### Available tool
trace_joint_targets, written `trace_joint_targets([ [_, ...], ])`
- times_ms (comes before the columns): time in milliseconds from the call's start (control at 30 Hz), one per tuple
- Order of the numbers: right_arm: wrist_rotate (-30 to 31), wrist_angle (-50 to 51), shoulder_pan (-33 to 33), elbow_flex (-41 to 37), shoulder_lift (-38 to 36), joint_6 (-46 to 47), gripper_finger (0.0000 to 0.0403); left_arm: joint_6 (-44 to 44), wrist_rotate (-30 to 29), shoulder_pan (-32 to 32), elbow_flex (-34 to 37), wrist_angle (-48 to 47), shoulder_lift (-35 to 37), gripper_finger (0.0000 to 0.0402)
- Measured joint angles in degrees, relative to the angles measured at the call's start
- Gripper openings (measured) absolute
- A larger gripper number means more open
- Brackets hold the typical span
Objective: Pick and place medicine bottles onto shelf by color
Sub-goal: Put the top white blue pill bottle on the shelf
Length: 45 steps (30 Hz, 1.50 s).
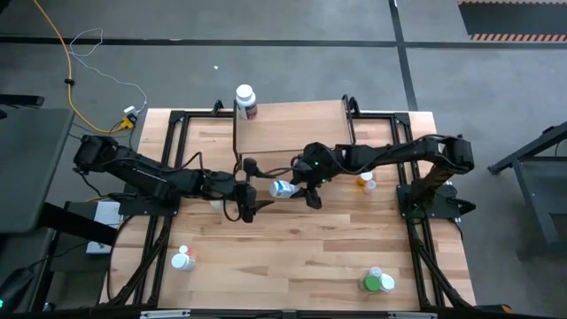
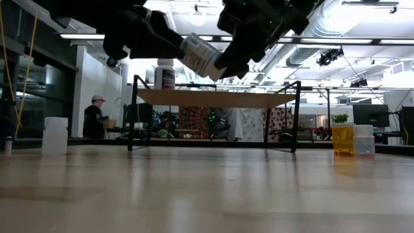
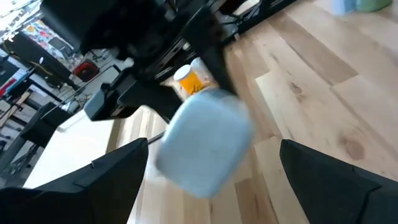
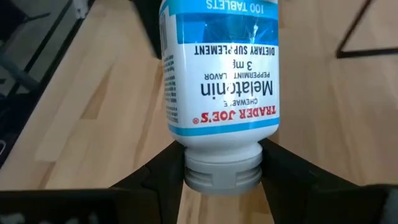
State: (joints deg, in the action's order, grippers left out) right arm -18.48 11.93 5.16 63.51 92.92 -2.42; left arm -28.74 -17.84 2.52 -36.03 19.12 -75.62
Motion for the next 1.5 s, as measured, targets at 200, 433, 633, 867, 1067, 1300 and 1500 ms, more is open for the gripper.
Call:
trace_joint_targets([
  [200, 2.23, -0.17, -2.33, 0.0, 0.77, -0.02, 0.0166, 0.01, -0.77, 0.0, -0.99, 0.04, -0.95, 0.0355],
  [433, 5.77, -1.87, -3.35, 0.0, 1.33, 1.43, 0.0166, -0.44, 3.27, 0.17, -1.03, -0.04, -0.95, 0.0355],
  [633, 5.4, -2.79, -3.33, 0.0, 1.33, 2.51, 0.0167, -2.13, 5.02, 0.22, -1.03, -0.44, -0.99, 0.0333],
  [867, 5.11, -3.16, -3.33, 0.0, 1.33, 2.58, 0.0167, -2.98, 5.14, 0.22, -1.03, -0.74, -0.99, 0.0275],
  [1067, 4.76, -3.29, -3.33, 0.0, 1.33, 2.46, 0.0167, -3.21, 4.78, 0.22, -1.03, -0.99, -0.99, 0.0216],
  [1300, 4.91, -3.46, -3.31, 0.0, 1.33, 2.24, 0.0183, -3.04, 2.83, 0.24, -1.03, -1.88, -0.99, 0.0172],
  [1500, 6.05, -3.54, -3.31, 0.0, 1.33, 1.67, 0.0199, -2.96, 2.24, 0.22, -1.03, -1.95, -0.99, 0.0169],
])
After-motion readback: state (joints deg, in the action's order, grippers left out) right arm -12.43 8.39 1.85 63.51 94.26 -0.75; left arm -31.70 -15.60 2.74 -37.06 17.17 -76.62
